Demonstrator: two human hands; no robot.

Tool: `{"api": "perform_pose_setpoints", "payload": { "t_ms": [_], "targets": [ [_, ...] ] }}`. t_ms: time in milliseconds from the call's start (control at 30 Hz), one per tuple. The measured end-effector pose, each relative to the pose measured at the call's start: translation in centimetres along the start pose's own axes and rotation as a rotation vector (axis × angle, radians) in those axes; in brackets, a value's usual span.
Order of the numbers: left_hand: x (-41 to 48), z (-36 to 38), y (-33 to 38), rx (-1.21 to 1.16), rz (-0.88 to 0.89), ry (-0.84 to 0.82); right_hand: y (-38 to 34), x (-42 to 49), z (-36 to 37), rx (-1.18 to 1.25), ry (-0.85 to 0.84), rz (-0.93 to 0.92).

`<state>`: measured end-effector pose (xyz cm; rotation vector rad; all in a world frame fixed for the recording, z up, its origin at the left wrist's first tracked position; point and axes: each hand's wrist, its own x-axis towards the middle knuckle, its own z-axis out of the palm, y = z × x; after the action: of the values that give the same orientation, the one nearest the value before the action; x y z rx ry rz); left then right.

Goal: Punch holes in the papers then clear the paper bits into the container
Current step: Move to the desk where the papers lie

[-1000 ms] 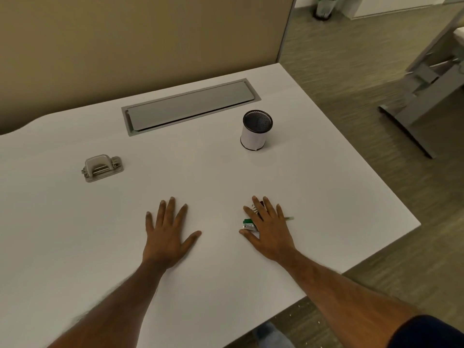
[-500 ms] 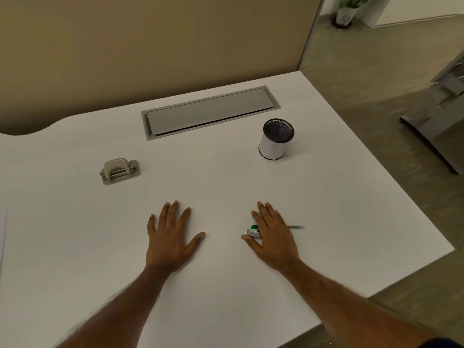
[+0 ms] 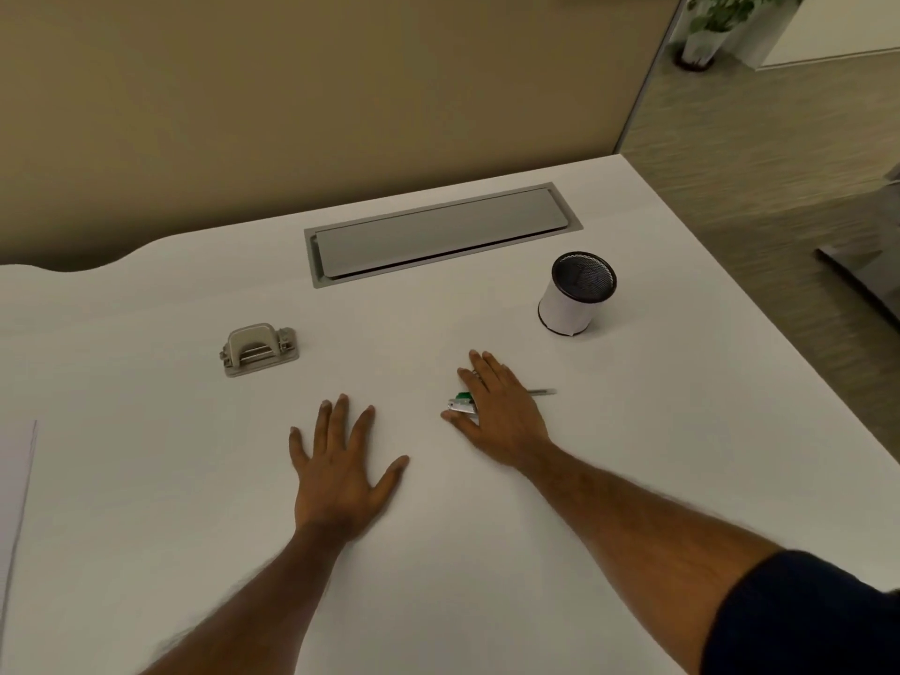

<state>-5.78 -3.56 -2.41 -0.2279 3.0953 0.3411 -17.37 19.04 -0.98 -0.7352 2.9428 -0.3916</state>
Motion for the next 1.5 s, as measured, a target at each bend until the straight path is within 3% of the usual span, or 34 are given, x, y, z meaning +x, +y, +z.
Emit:
{"api": "perform_pose_setpoints", "payload": {
  "t_ms": [700, 1133, 1500],
  "targets": [
    [0.1, 0.1, -0.4, -0.023, -0.019, 0.058, -0.1, 10.2, 0.7, -0.093, 0.023, -0.033],
    [0.1, 0.2, -0.3, -0.012, -0.022, 0.058, -0.4, 9.9, -0.6, -0.138, -0.015, 0.005],
    [-0.1, -0.3, -0.1, 0.043, 0.003, -0.057, -2.0, 2.2, -1.3, -0.145, -0.042, -0.033]
  ]
}}
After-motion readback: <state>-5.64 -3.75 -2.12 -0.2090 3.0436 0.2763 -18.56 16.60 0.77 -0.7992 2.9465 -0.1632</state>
